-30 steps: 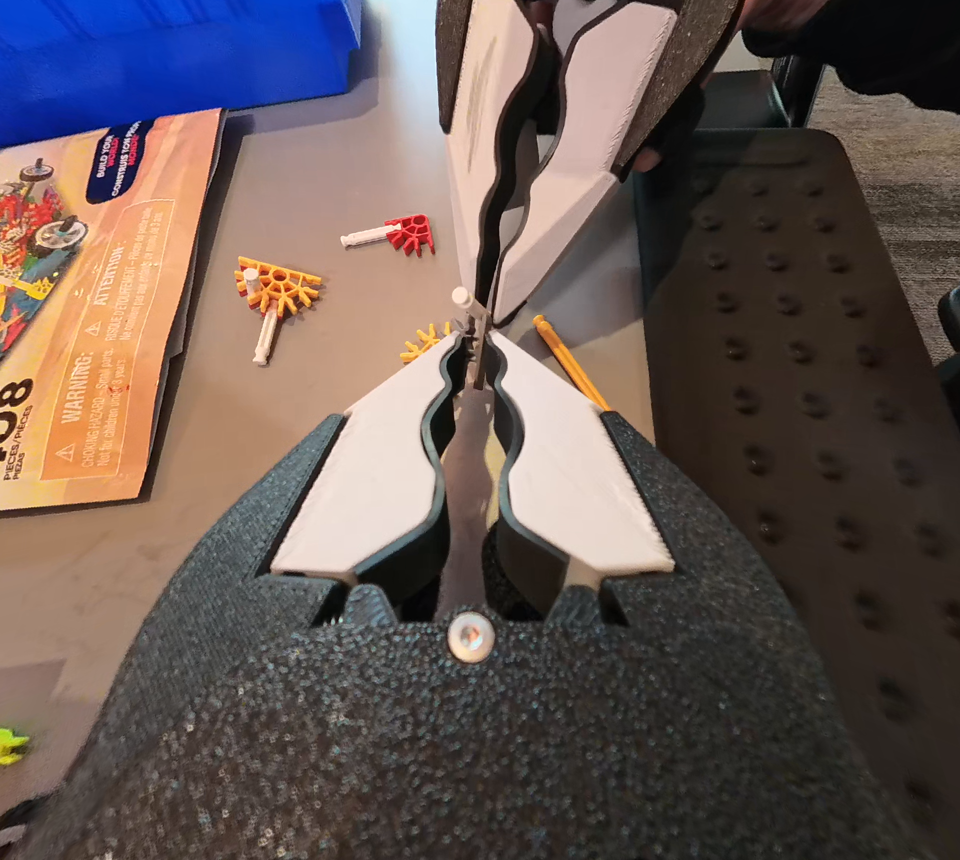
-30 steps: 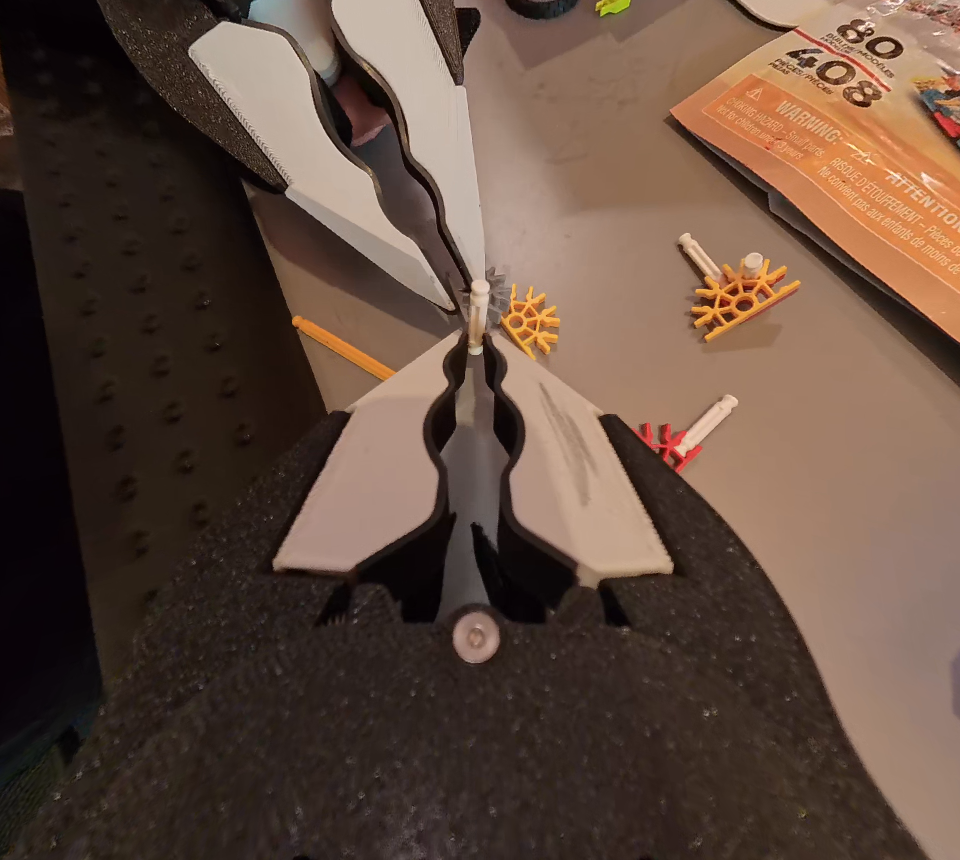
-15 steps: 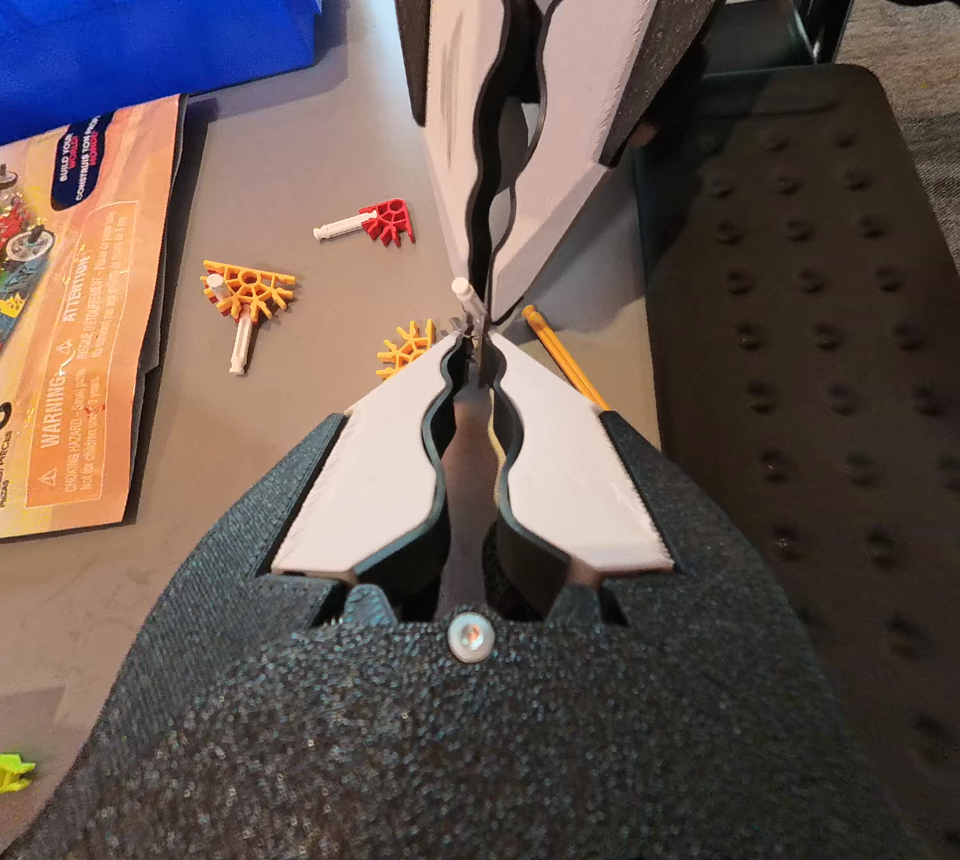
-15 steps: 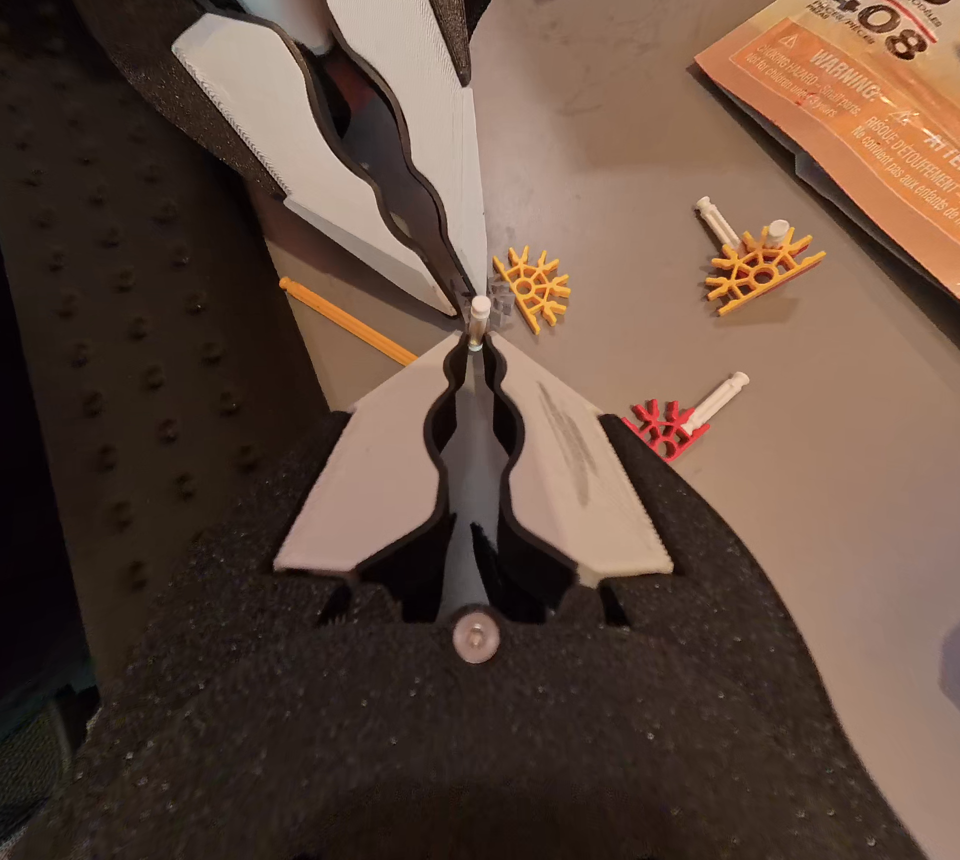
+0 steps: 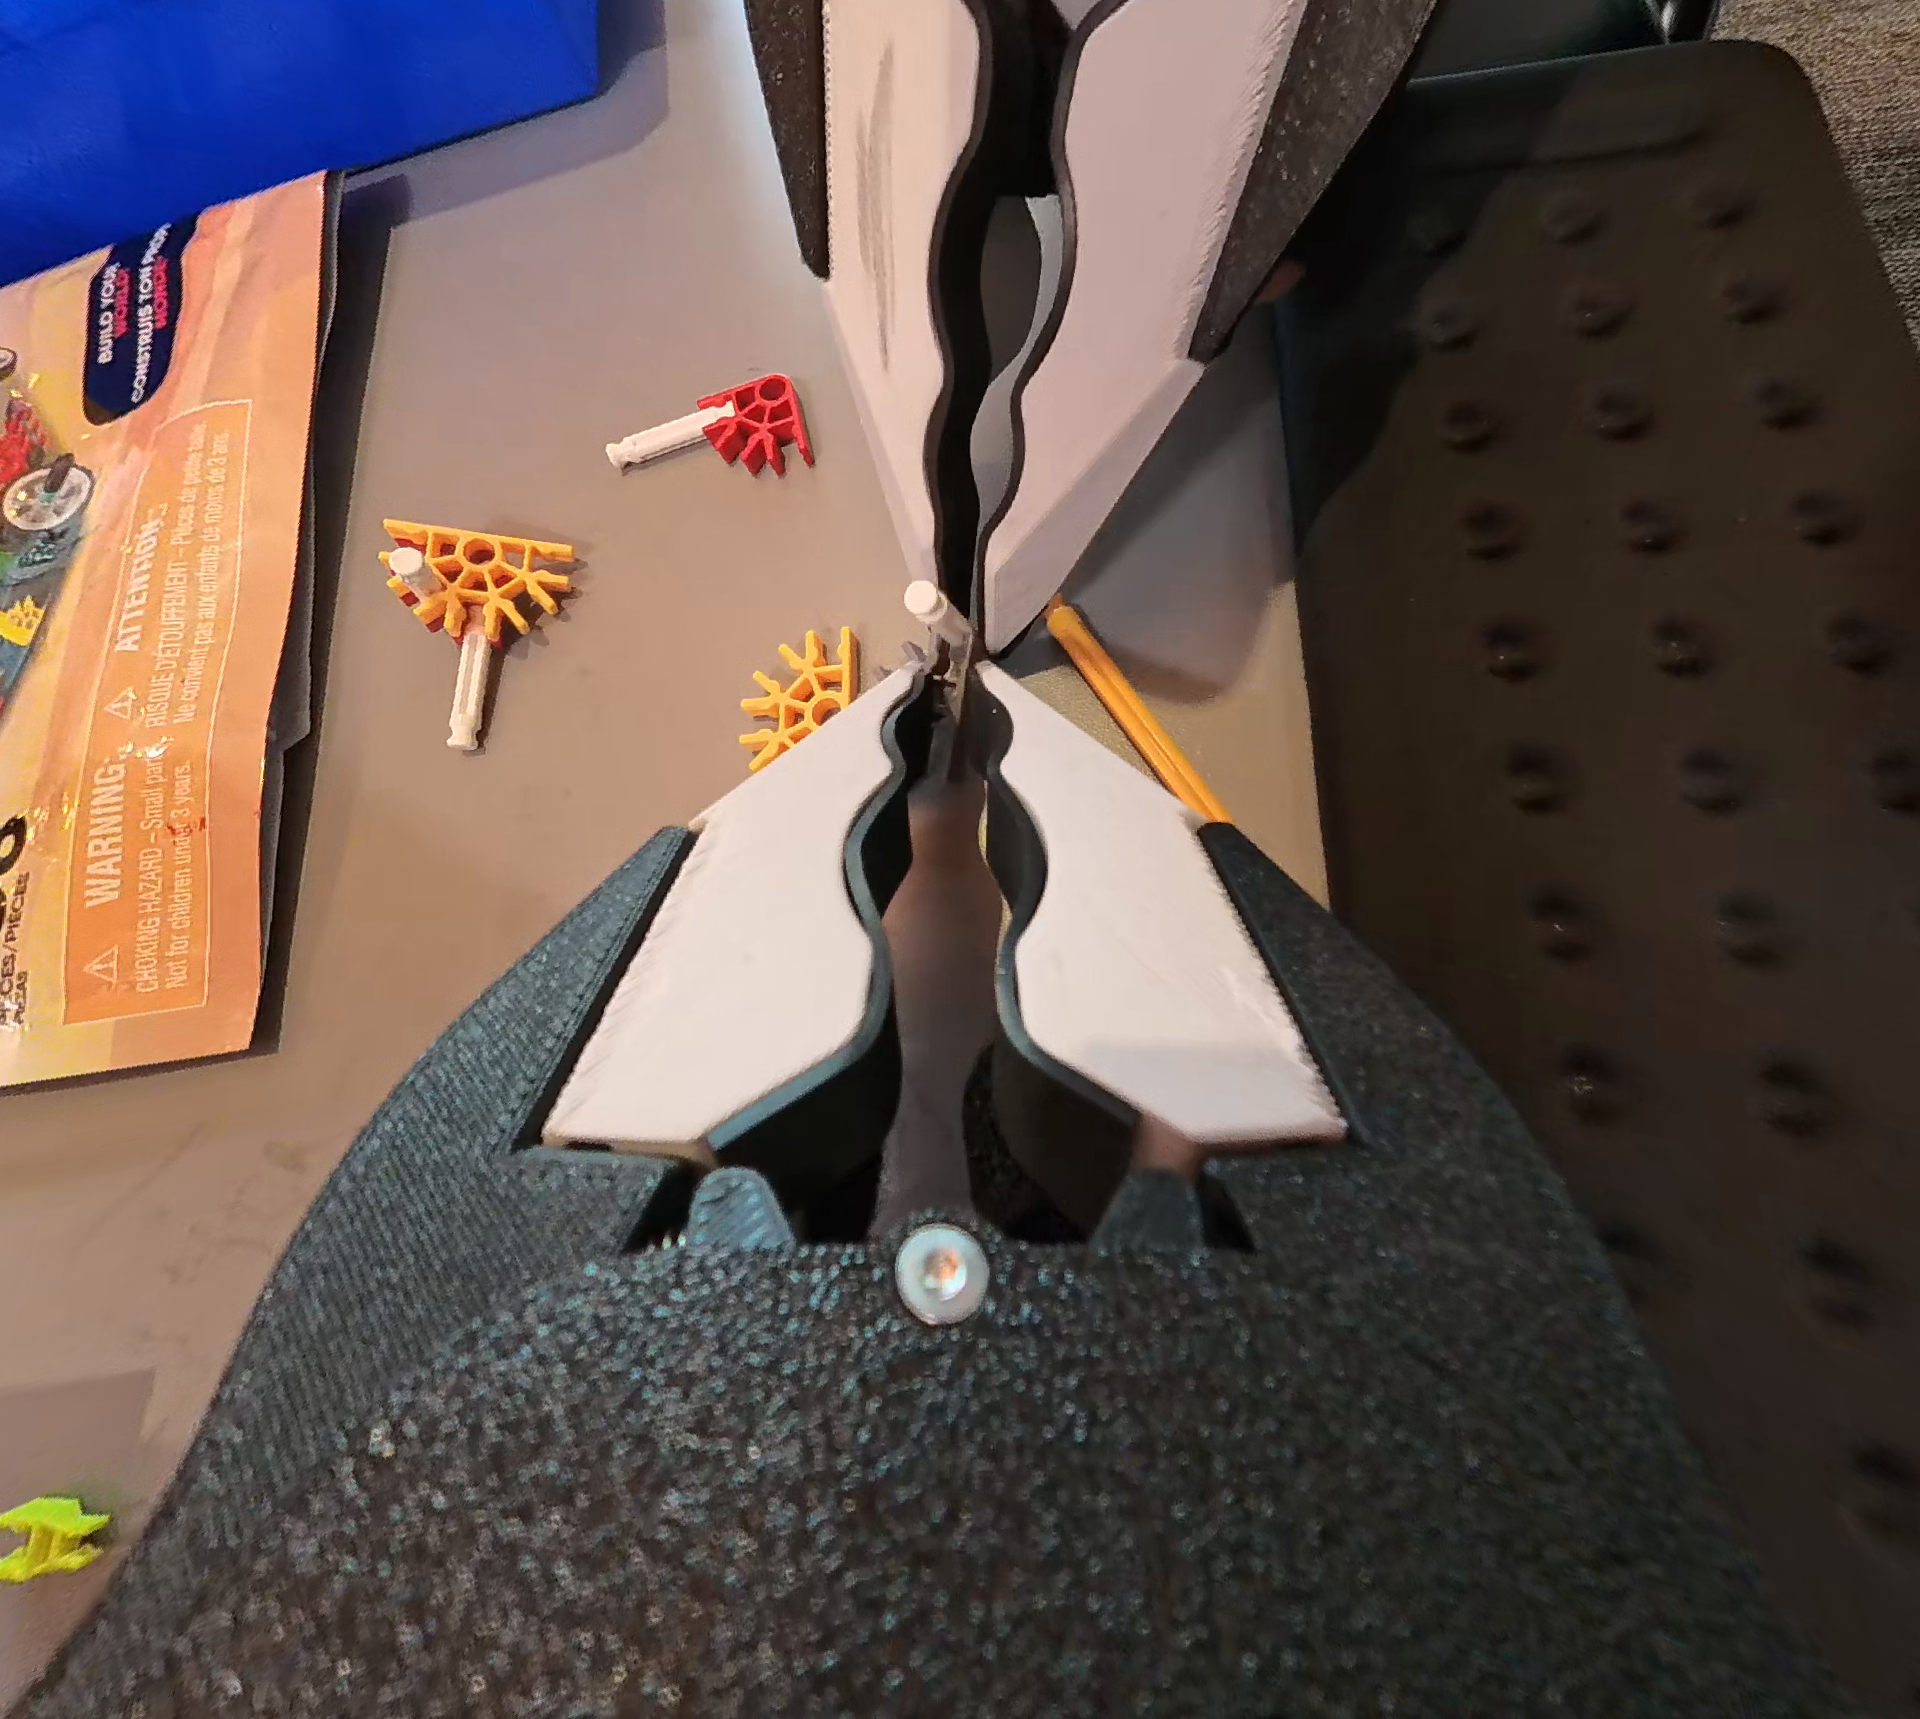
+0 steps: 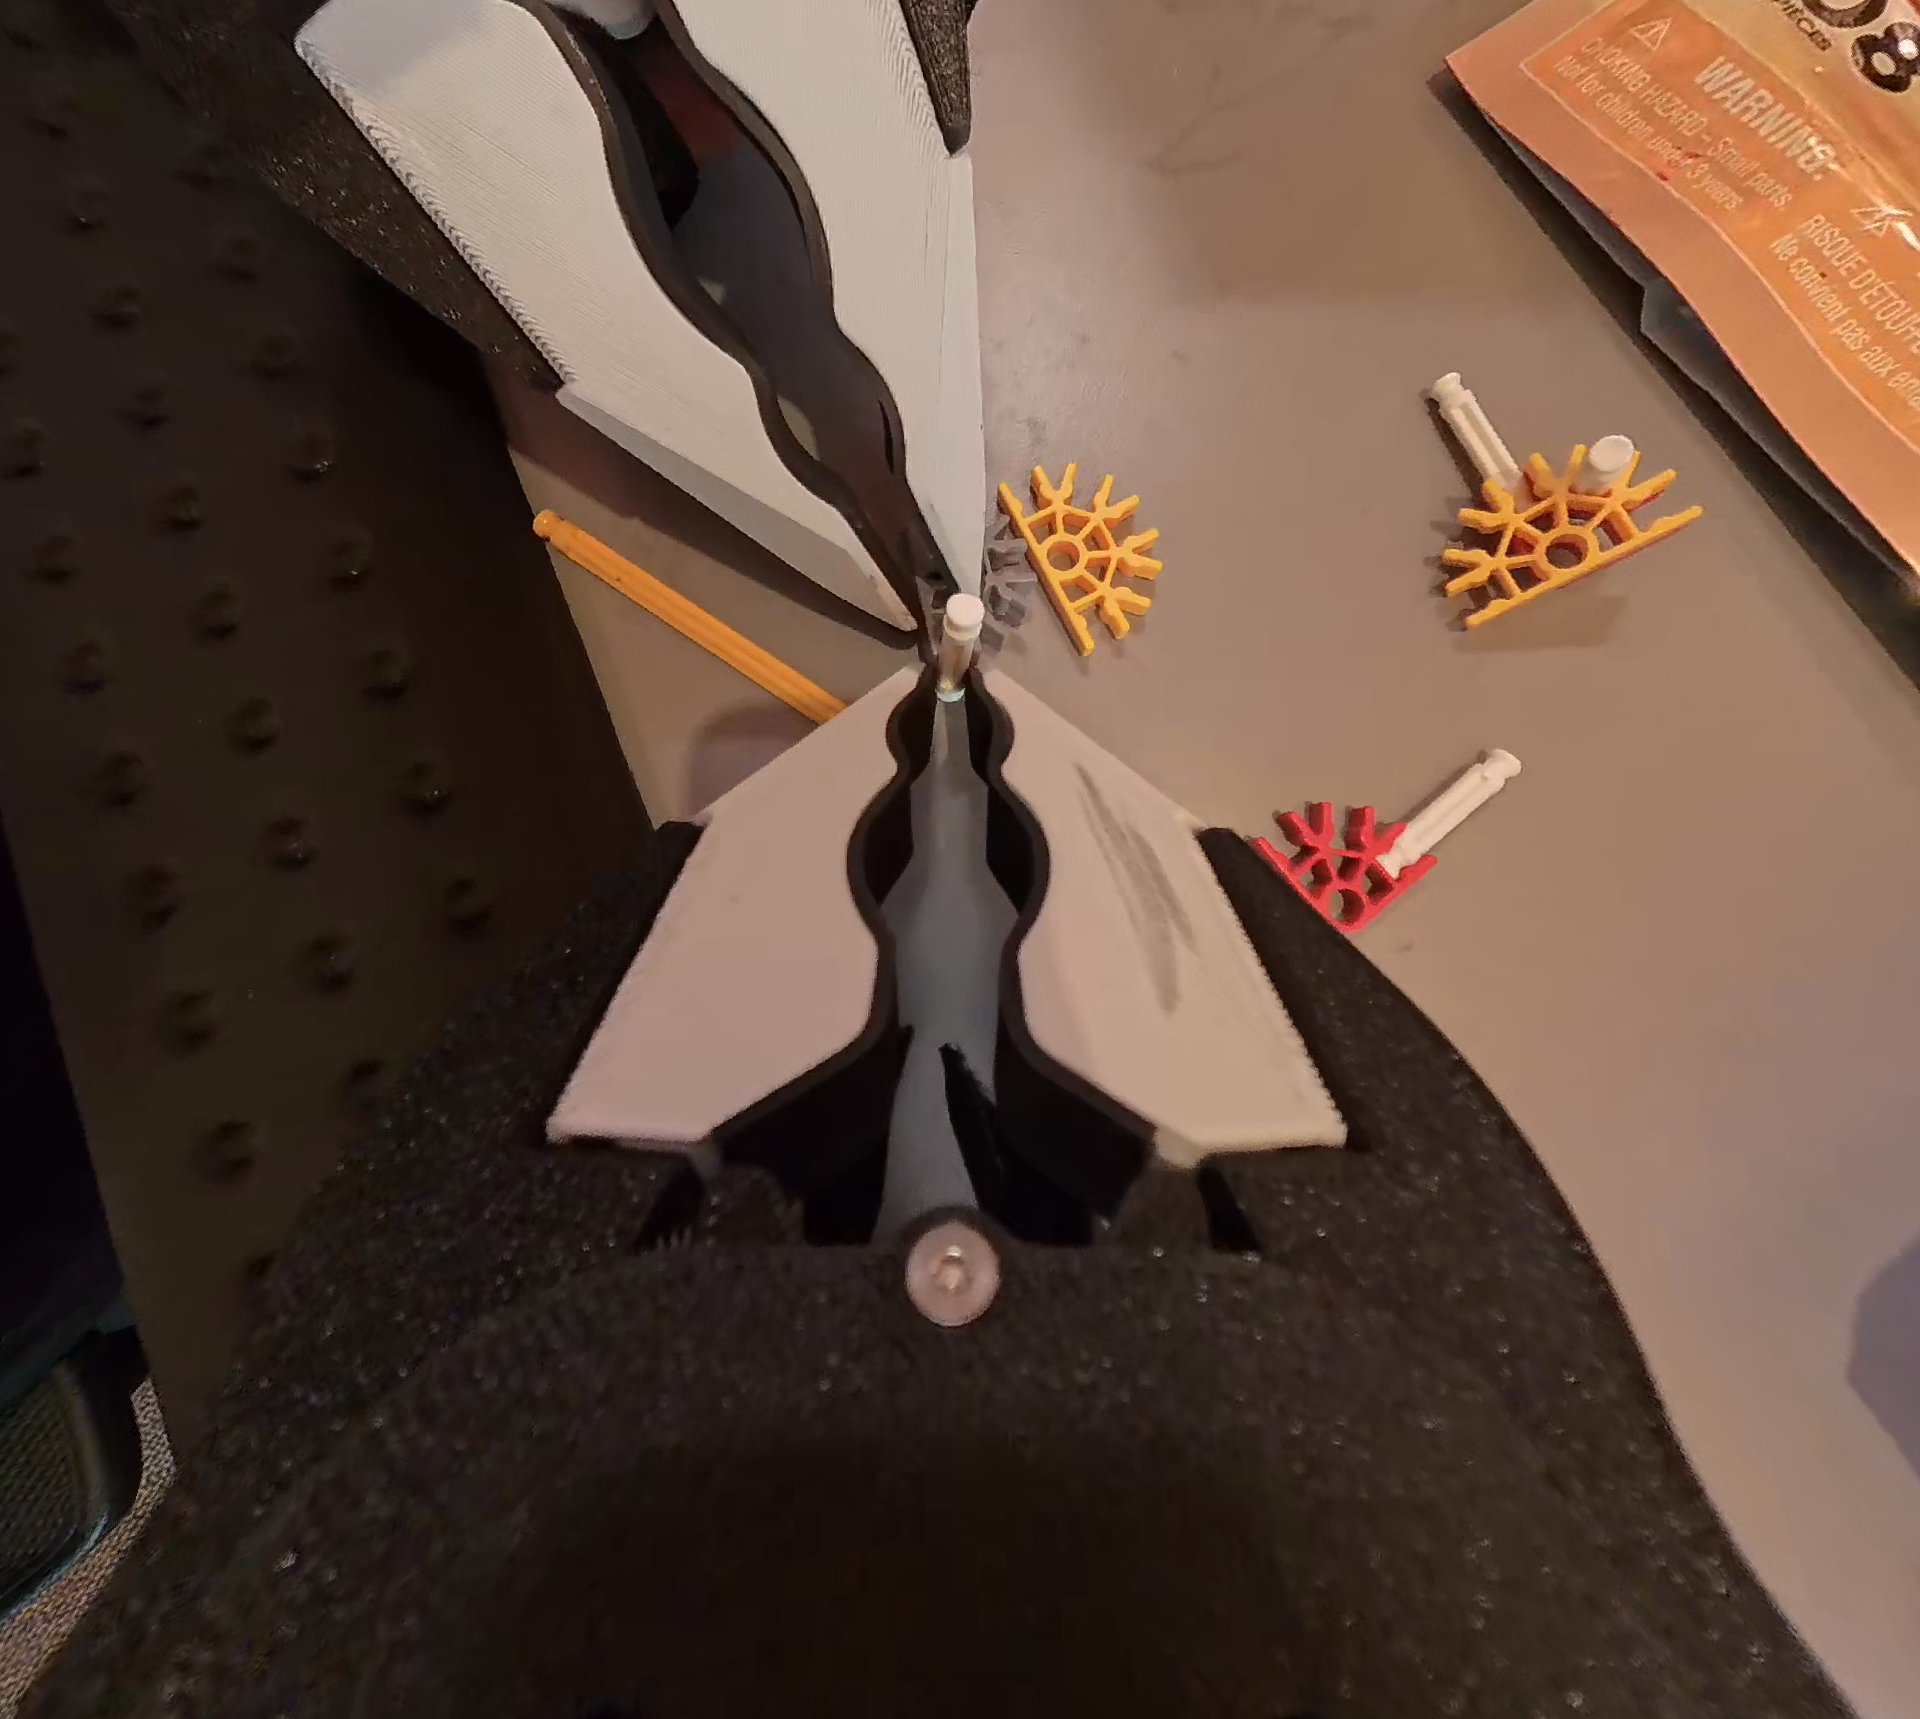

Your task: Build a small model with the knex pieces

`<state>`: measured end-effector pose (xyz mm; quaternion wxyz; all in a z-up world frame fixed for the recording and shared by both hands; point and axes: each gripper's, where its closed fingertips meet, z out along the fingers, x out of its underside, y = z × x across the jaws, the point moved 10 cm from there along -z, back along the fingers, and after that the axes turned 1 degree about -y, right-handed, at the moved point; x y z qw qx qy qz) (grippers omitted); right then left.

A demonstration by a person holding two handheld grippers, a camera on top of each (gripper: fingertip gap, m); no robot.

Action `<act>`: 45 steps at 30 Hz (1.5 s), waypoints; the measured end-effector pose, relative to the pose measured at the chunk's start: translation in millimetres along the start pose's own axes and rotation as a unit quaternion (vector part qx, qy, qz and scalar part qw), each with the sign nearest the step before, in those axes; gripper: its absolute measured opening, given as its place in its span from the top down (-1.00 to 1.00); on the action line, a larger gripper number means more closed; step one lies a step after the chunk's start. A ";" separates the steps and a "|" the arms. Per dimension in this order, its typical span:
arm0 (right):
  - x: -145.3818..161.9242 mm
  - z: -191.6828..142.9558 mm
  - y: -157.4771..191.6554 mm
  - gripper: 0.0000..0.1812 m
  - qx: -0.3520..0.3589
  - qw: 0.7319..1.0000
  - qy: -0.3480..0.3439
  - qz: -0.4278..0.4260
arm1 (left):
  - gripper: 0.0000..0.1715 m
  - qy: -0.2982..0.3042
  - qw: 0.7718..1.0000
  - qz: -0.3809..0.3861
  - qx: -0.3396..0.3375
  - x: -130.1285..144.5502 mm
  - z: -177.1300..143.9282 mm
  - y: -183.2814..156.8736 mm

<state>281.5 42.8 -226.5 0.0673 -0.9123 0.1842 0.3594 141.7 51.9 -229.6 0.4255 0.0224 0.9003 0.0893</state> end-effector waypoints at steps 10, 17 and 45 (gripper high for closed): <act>1.7 1.9 1.4 0.95 0.005 1.000 -0.010 0.000 | 0.95 0.001 1.000 -0.004 0.005 -0.7 1.5 1.1; 1.3 2.4 1.0 0.95 0.005 1.000 -0.004 -0.008 | 0.97 -0.001 1.000 0.018 0.000 -2.3 3.0 -2.0; 3.5 4.3 0.5 0.94 -0.001 1.000 -0.014 -0.007 | 0.74 0.067 0.998 0.009 0.017 10.0 -15.3 9.6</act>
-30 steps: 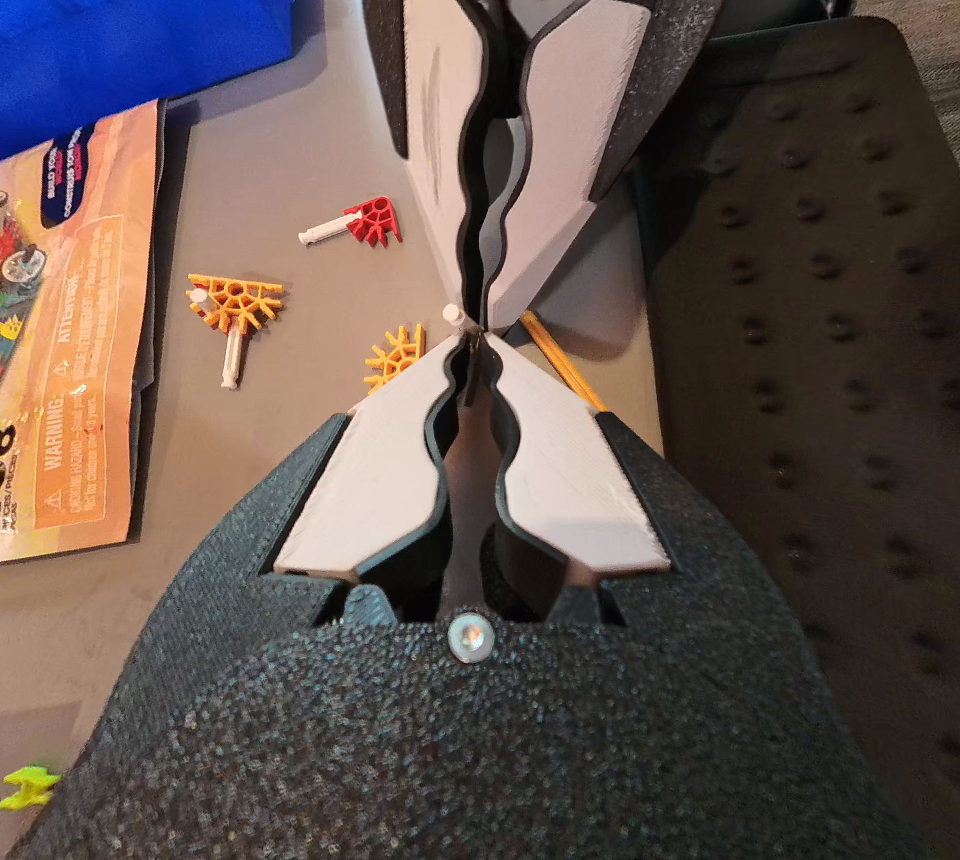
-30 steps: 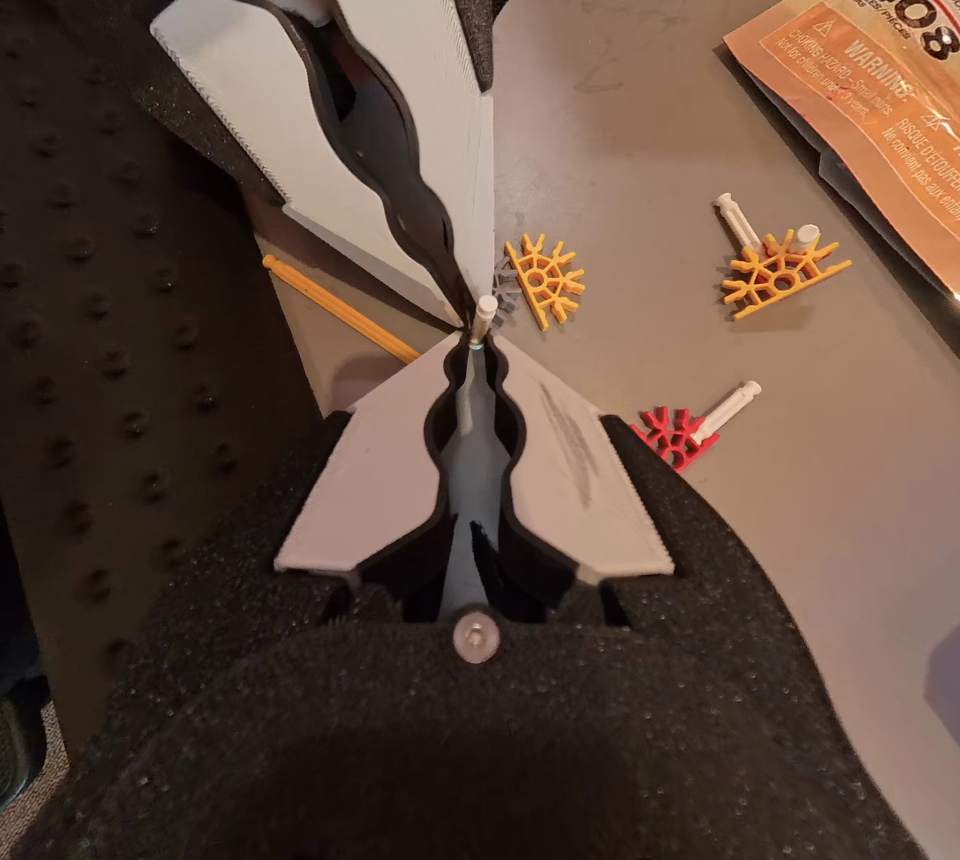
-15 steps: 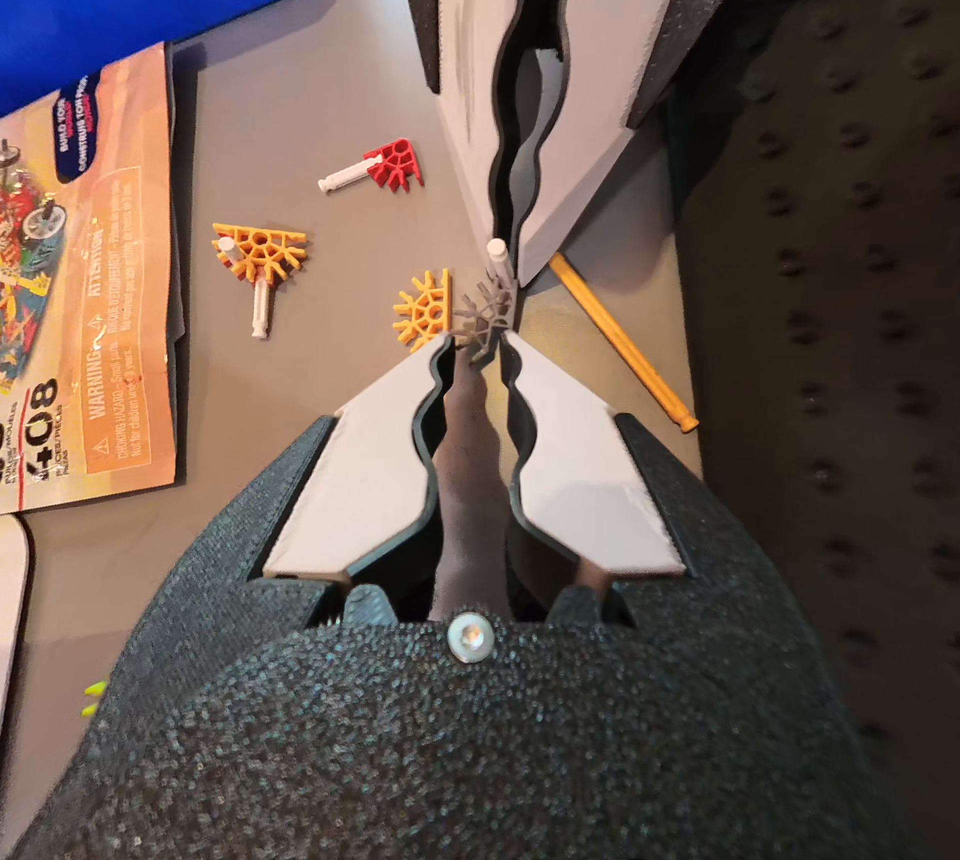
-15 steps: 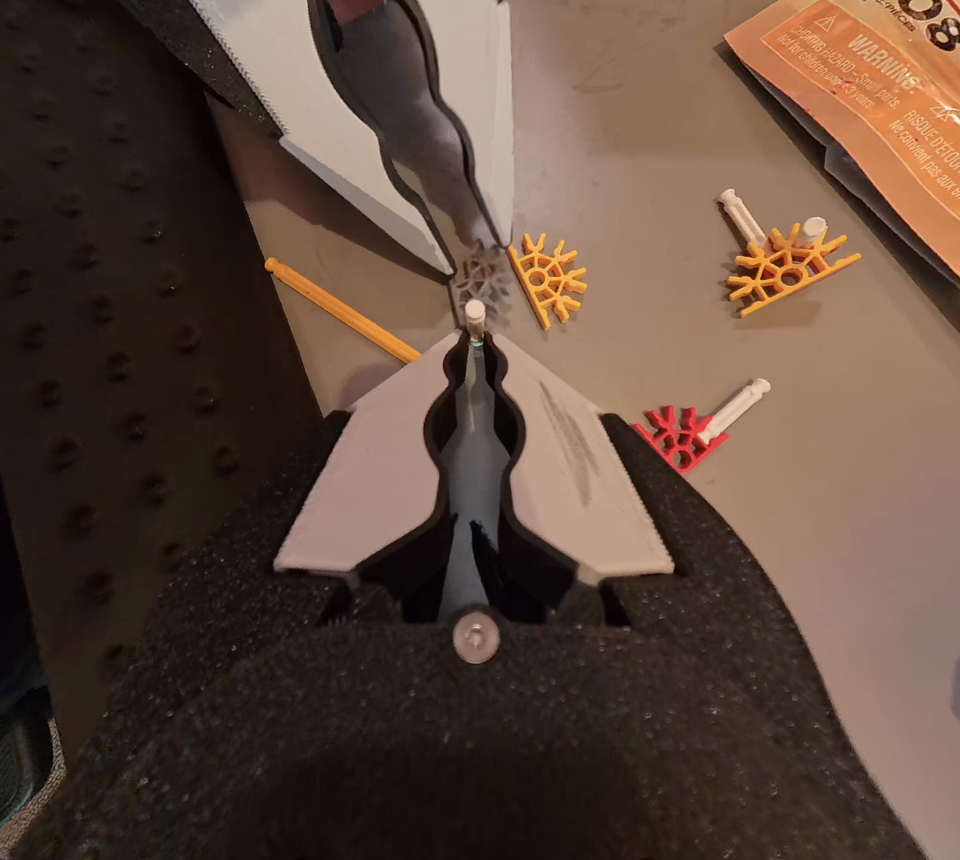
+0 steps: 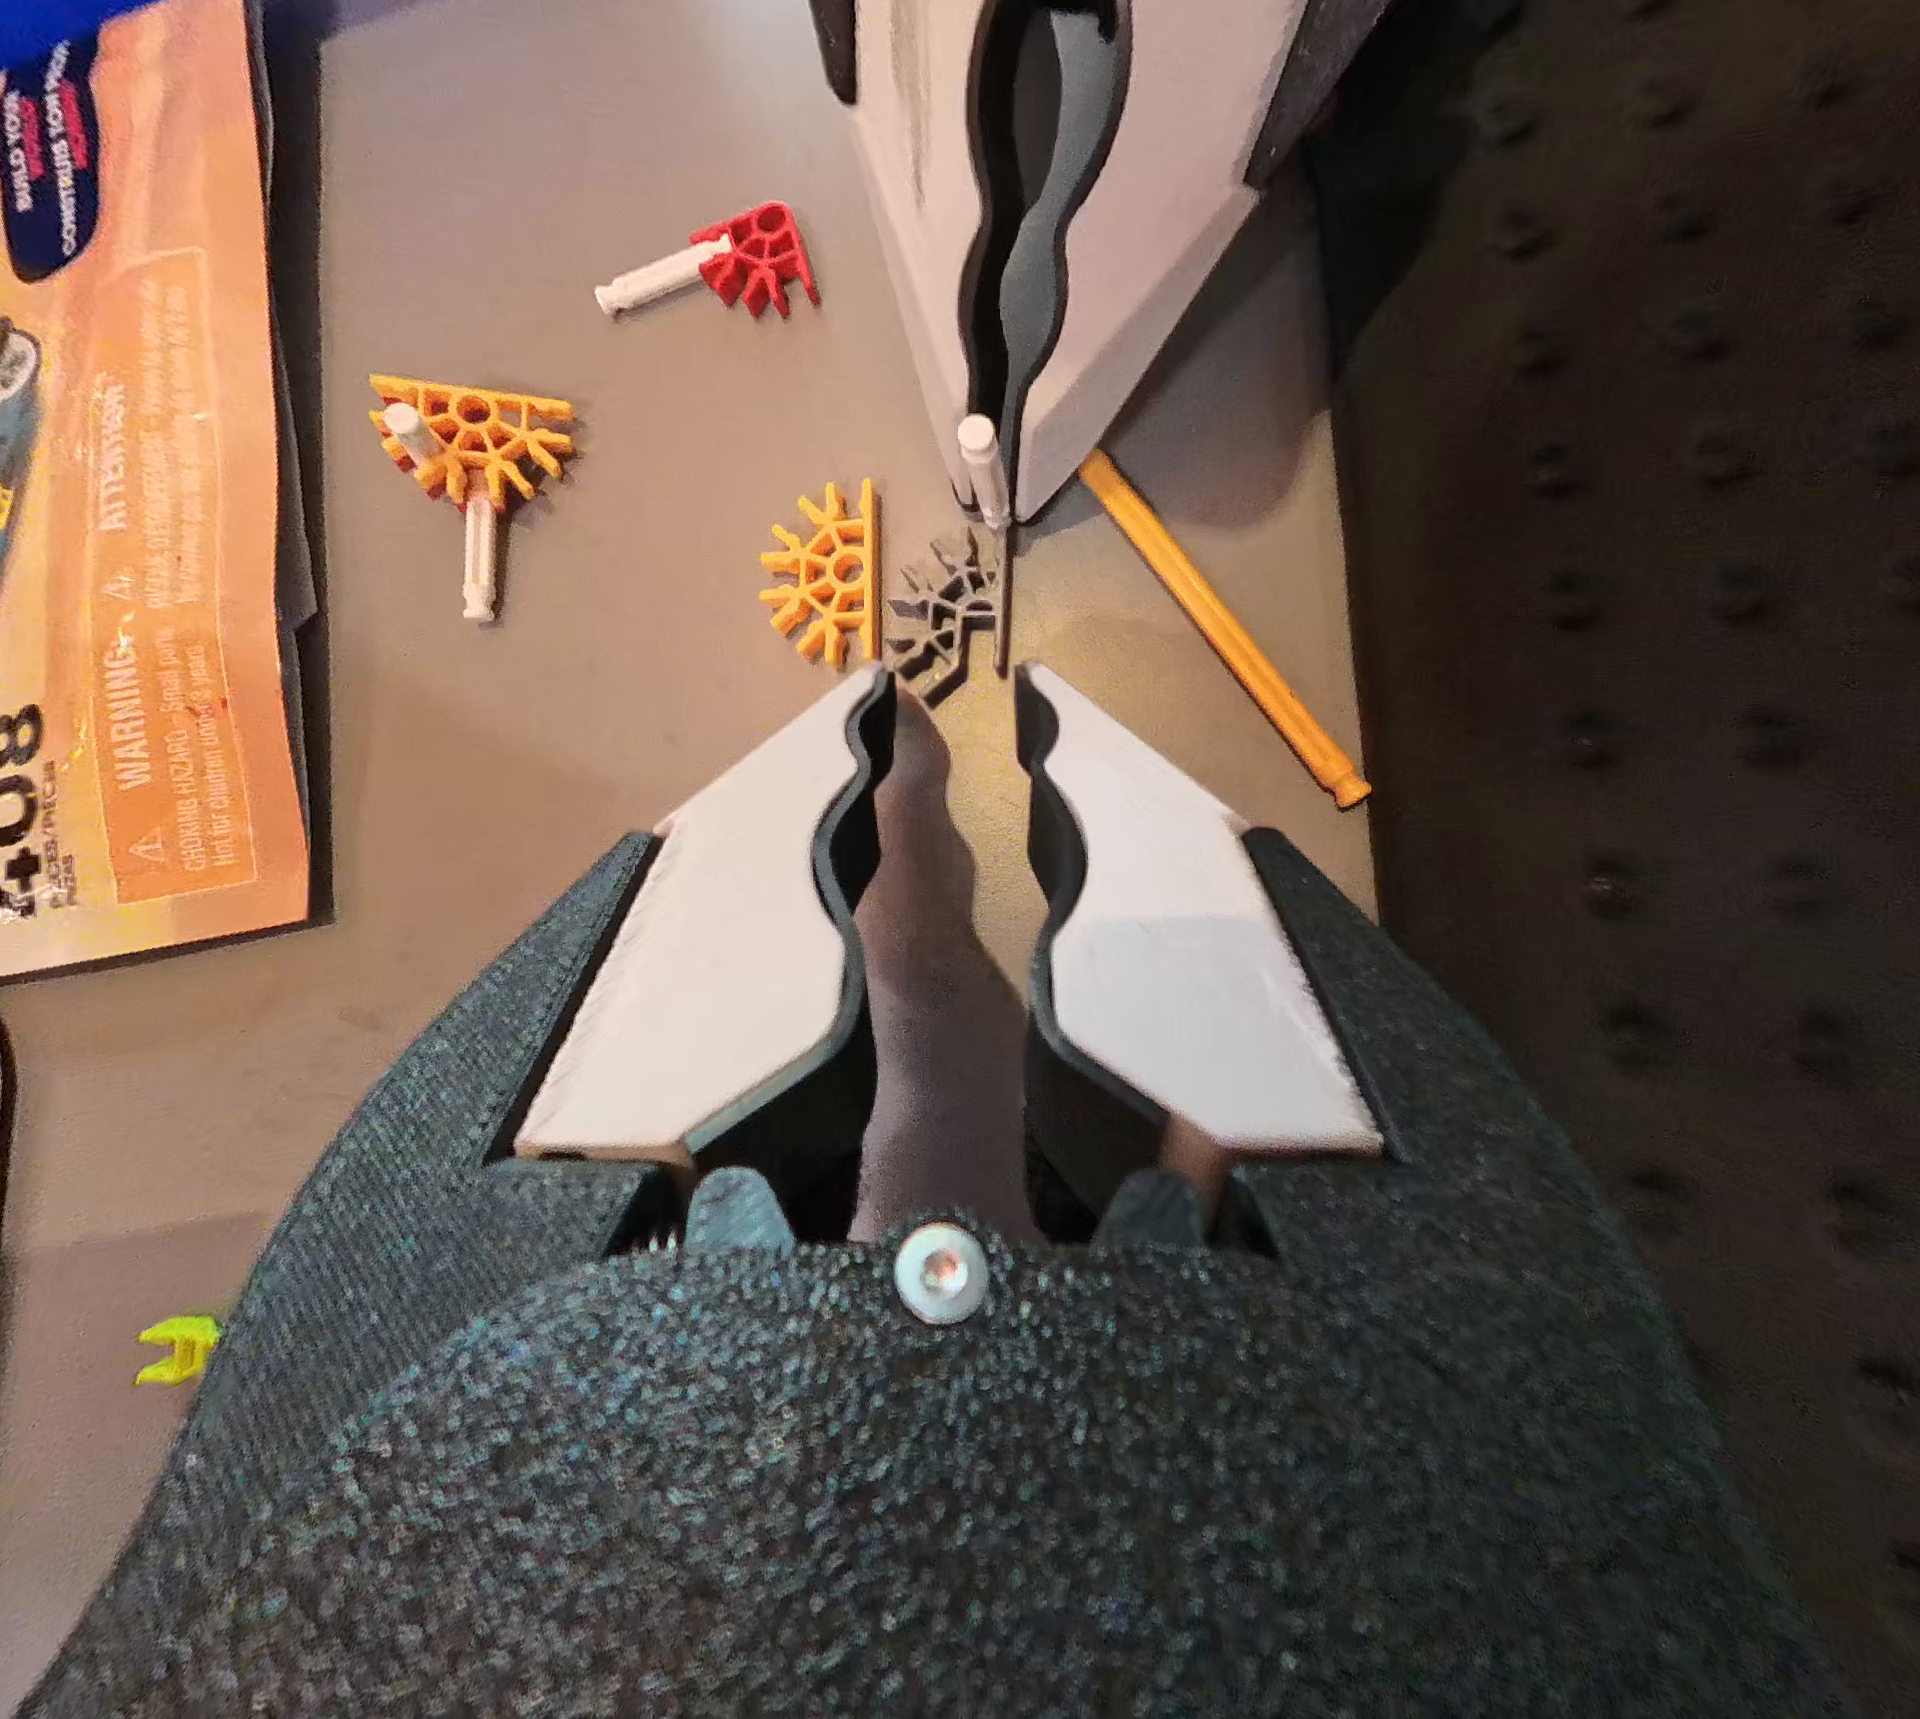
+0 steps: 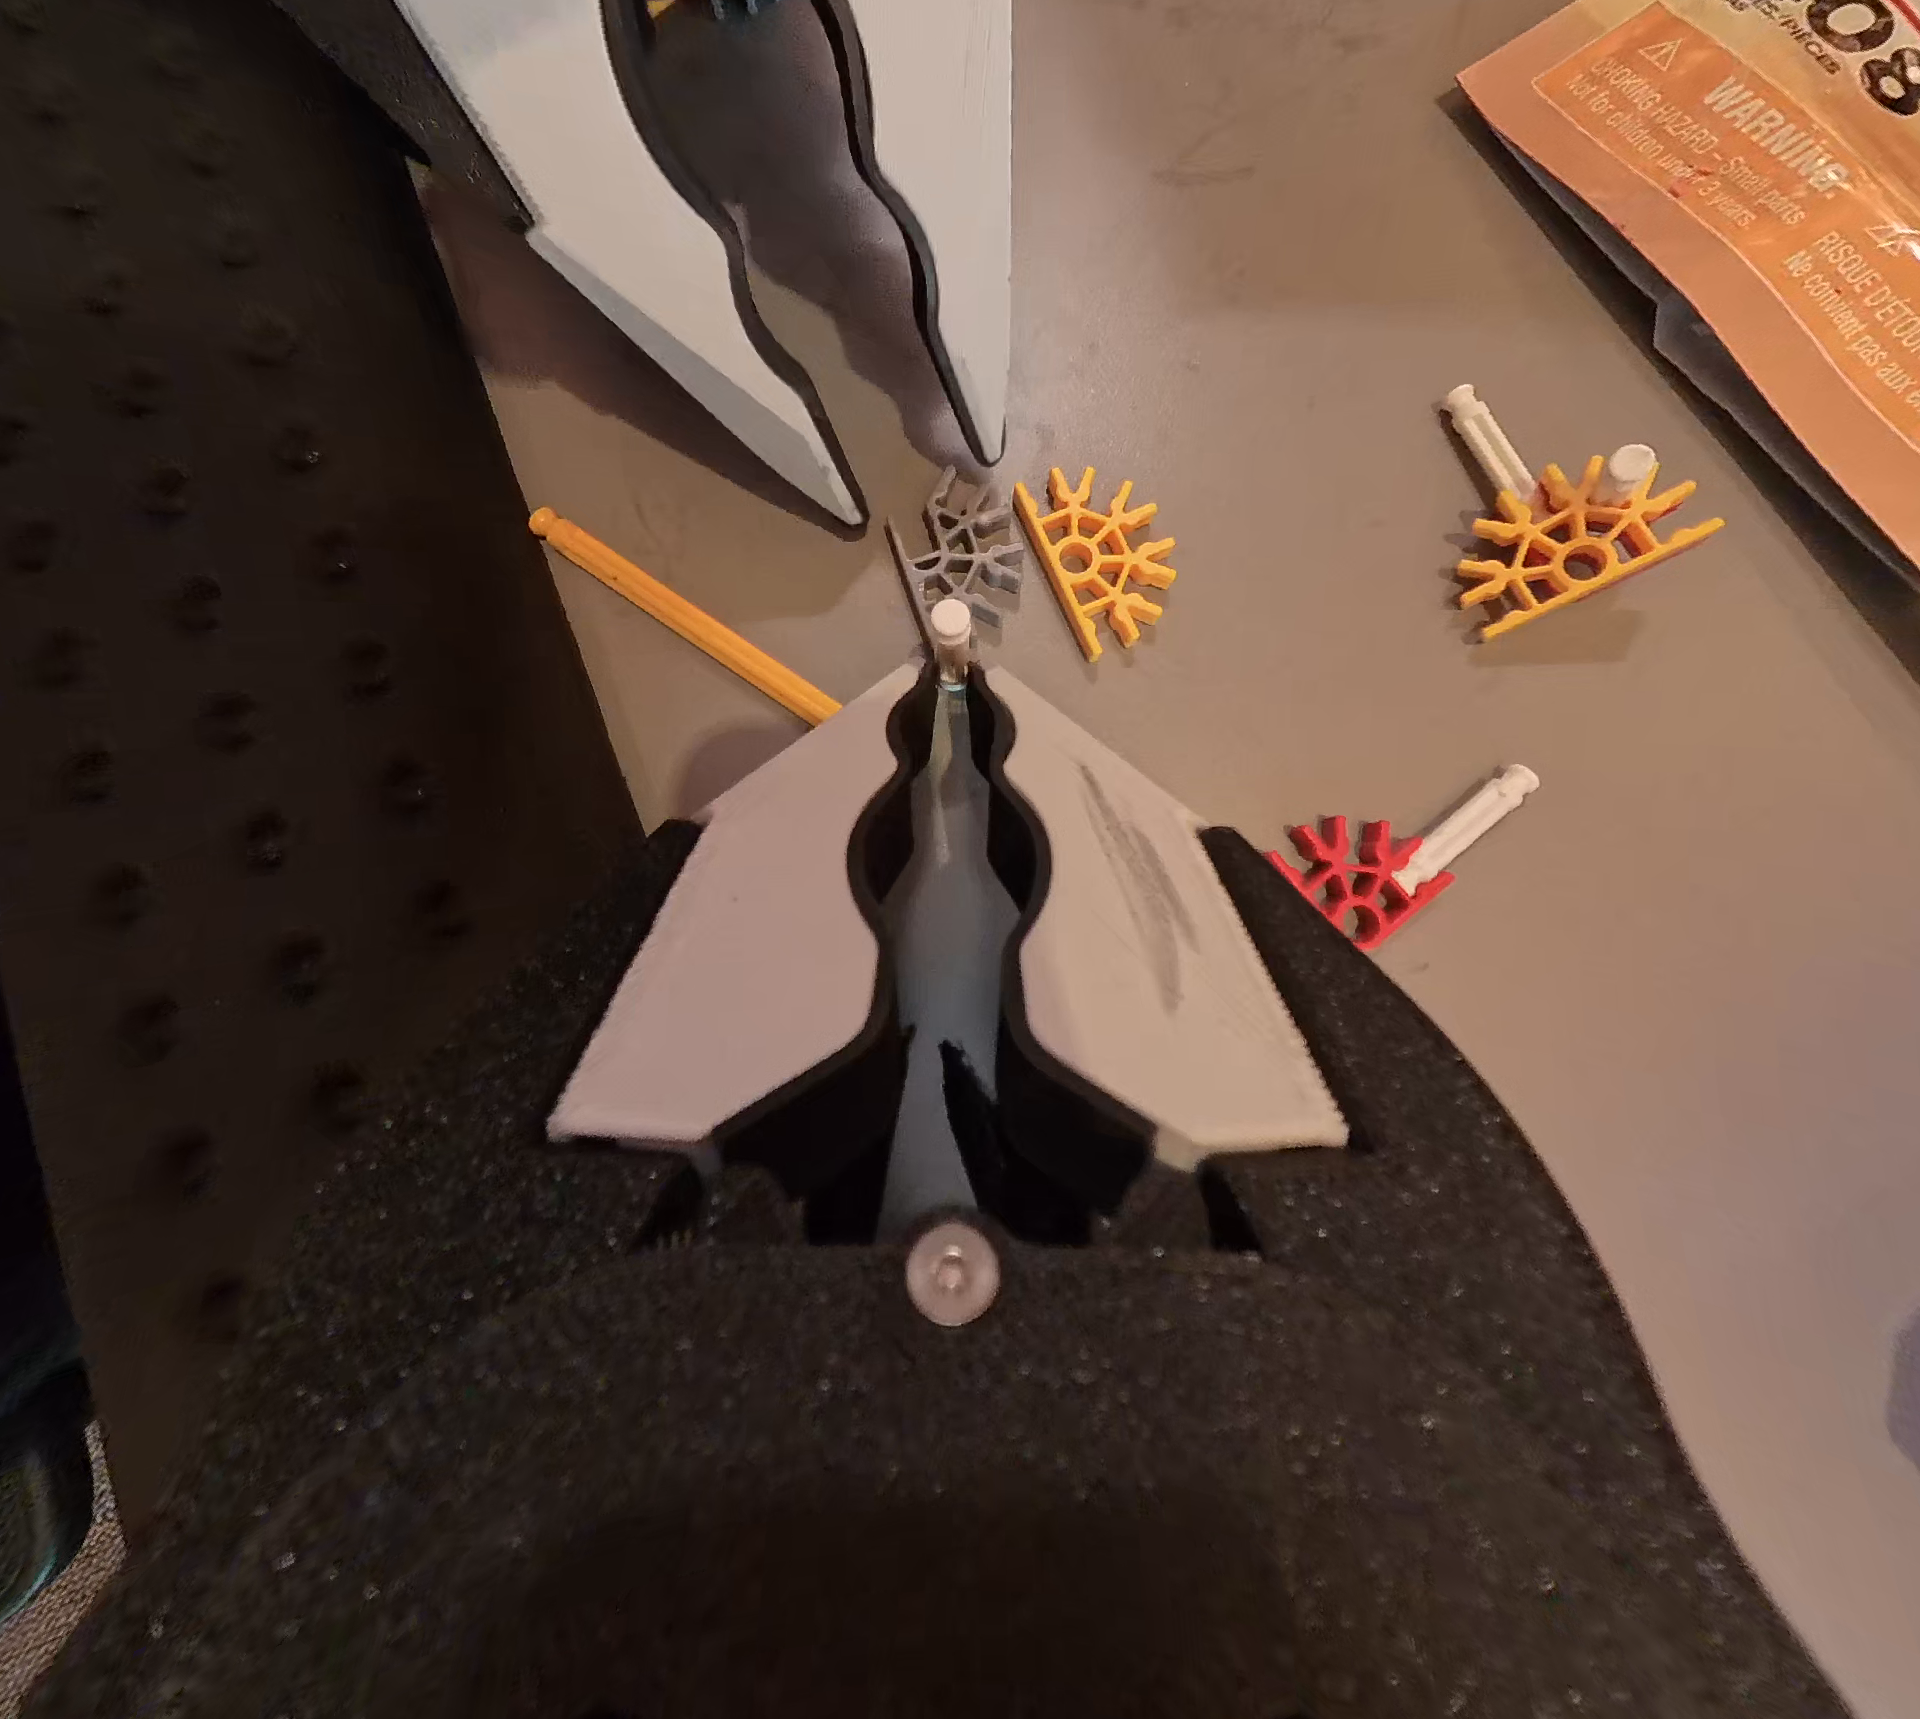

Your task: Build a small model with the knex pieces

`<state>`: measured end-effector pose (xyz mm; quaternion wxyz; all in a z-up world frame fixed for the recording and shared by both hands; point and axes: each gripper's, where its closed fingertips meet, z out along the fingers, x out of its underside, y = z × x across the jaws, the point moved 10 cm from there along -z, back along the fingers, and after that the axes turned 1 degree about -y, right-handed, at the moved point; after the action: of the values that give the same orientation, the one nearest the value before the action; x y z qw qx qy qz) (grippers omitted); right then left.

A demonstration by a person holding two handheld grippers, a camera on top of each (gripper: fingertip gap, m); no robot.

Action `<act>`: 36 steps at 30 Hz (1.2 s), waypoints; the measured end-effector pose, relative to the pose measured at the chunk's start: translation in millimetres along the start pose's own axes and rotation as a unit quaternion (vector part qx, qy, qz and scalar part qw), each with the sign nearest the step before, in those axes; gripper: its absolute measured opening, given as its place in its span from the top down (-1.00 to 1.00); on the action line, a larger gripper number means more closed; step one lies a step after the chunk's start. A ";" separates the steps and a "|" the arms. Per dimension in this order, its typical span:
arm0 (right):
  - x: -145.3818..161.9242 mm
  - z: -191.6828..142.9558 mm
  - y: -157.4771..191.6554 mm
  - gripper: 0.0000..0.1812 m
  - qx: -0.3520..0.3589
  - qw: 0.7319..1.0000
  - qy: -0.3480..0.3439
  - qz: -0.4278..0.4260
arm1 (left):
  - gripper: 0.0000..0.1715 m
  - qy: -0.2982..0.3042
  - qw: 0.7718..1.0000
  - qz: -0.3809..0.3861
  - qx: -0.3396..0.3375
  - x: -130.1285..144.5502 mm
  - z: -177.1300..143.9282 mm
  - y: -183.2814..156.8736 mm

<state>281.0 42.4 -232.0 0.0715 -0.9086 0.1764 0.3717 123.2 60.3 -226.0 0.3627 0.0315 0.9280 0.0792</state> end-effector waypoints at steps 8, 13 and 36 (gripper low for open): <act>0.6 0.2 -0.6 0.94 -0.003 1.000 -0.004 0.001 | 0.75 -0.008 1.000 -0.015 -0.003 -0.1 5.5 -1.3; 1.4 0.2 -0.2 0.95 -0.002 1.000 -0.007 -0.001 | 0.81 -0.011 1.000 -0.008 -0.013 -0.2 6.4 -2.0; 2.8 0.3 -0.7 0.95 -0.004 1.000 -0.014 -0.006 | 0.82 -0.045 0.999 -0.015 0.009 1.7 -0.1 5.6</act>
<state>282.9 42.4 -234.1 0.0724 -0.9045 0.1685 0.3850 121.9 66.0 -226.1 0.4047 0.0240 0.9119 0.0643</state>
